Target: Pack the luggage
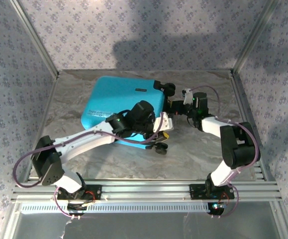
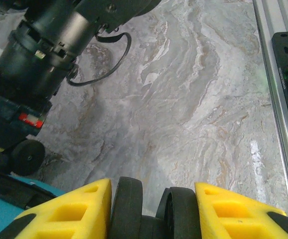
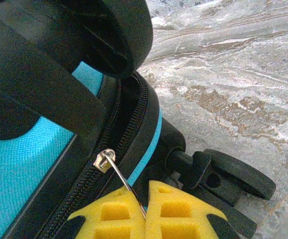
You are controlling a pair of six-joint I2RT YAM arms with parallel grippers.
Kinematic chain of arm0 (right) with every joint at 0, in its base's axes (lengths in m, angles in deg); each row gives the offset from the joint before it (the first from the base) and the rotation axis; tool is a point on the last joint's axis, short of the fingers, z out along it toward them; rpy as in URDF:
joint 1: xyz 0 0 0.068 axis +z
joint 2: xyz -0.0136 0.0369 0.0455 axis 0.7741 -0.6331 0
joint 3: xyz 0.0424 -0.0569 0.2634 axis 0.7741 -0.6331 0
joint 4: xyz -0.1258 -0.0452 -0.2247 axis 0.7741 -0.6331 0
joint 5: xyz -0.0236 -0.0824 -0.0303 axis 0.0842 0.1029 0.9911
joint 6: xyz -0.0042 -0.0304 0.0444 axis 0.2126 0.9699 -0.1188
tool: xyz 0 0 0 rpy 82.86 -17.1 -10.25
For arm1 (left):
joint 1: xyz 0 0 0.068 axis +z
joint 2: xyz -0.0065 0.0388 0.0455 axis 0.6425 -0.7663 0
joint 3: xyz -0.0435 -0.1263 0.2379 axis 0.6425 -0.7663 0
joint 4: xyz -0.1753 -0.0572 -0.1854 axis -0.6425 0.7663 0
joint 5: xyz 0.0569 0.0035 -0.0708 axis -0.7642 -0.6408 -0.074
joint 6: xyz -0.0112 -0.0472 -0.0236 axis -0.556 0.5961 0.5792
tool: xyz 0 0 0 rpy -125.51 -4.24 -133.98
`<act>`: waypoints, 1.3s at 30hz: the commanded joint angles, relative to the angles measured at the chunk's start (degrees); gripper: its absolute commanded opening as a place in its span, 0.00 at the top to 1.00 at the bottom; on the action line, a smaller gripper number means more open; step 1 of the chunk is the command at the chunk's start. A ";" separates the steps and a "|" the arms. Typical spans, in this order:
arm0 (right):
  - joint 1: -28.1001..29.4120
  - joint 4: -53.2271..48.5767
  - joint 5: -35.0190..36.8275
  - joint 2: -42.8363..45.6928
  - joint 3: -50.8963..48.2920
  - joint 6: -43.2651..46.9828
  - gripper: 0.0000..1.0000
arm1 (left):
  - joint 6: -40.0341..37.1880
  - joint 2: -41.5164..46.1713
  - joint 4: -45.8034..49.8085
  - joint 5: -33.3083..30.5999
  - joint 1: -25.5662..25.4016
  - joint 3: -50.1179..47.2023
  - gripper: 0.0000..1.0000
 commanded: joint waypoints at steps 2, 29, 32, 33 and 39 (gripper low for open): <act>-6.82 0.92 20.01 3.00 -3.12 -2.61 1.00 | 13.90 7.94 6.94 -8.95 1.39 -4.74 0.50; 9.70 -6.19 26.63 32.08 -19.70 2.66 1.00 | 39.60 13.82 -6.22 -32.94 17.45 -21.81 0.87; 15.00 -6.95 29.68 34.58 -21.40 2.79 1.00 | 36.34 11.13 -8.53 -29.48 23.90 -19.31 0.88; 16.40 -6.98 30.62 35.20 -21.84 2.66 1.00 | 35.19 10.04 -9.24 -28.37 26.06 -18.19 0.89; 21.17 -6.12 32.61 36.30 -23.06 2.25 1.00 | 33.07 5.16 -6.88 -23.41 36.11 -9.02 0.91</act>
